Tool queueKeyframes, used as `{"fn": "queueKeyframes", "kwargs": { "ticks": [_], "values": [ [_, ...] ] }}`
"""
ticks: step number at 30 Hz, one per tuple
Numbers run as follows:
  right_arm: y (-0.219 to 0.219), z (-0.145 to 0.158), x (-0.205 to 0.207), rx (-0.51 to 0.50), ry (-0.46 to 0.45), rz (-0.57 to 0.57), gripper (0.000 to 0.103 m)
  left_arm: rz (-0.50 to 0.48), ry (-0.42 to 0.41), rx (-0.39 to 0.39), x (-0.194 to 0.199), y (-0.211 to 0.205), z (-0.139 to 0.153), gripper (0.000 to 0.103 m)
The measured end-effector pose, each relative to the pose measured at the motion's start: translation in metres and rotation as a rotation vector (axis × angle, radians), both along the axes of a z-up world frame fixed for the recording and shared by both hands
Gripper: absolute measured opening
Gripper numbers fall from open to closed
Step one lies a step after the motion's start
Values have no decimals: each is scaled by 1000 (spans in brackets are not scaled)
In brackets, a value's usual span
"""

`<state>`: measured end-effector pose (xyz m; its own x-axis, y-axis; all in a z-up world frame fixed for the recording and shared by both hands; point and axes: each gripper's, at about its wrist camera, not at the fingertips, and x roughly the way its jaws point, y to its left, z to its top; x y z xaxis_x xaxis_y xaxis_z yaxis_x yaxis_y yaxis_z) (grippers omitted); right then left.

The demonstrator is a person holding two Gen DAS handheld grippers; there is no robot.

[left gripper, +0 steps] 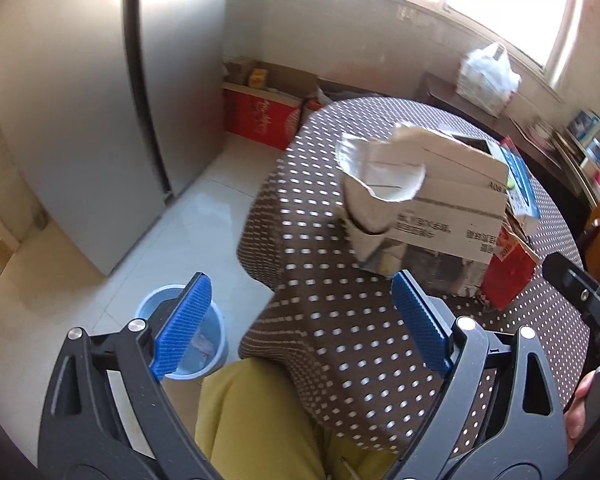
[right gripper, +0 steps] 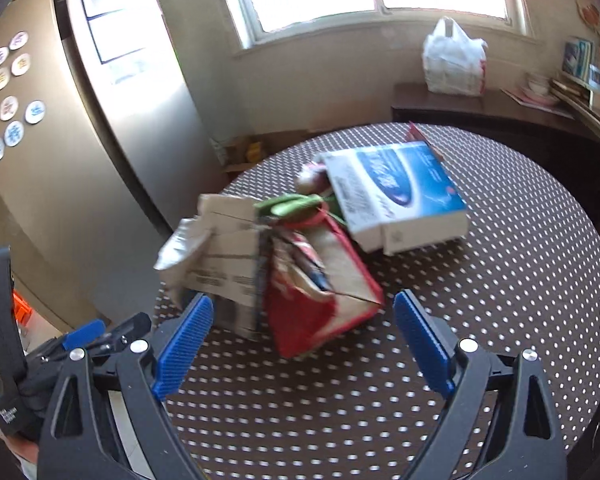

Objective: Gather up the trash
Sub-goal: 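Grasp the paper cup with the left tool while the right tool grasps the red paper bag, then lift the paper cup and red bag and carry them toward the wastebasket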

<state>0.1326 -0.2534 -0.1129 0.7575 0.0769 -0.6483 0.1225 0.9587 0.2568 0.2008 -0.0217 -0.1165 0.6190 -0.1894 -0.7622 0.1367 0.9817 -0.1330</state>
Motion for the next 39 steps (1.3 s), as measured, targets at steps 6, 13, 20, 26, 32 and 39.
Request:
{"fn": "queueKeyframes", "kwargs": {
  "ticks": [6, 13, 20, 26, 32, 39],
  "values": [
    [-15, -14, 5, 12, 42, -15, 91, -34, -29, -28, 16, -21, -4, 90],
    [-23, -22, 18, 29, 71, -4, 91, -92, -53, -3, 40, -43, -14, 71],
    [-23, -34, 38, 86, 108, 21, 90, -115, -88, 1, 40, -43, -13, 20],
    [-22, -43, 52, 147, 116, 30, 70, -106, -187, 43, 23, -32, 5, 18],
    [-28, -41, 48, 163, 94, -7, 64, -76, -242, 71, 9, -19, 18, 18],
    [-25, -24, 22, 108, 41, -32, 64, -46, -258, 76, -4, -9, 19, 18]
  ]
}}
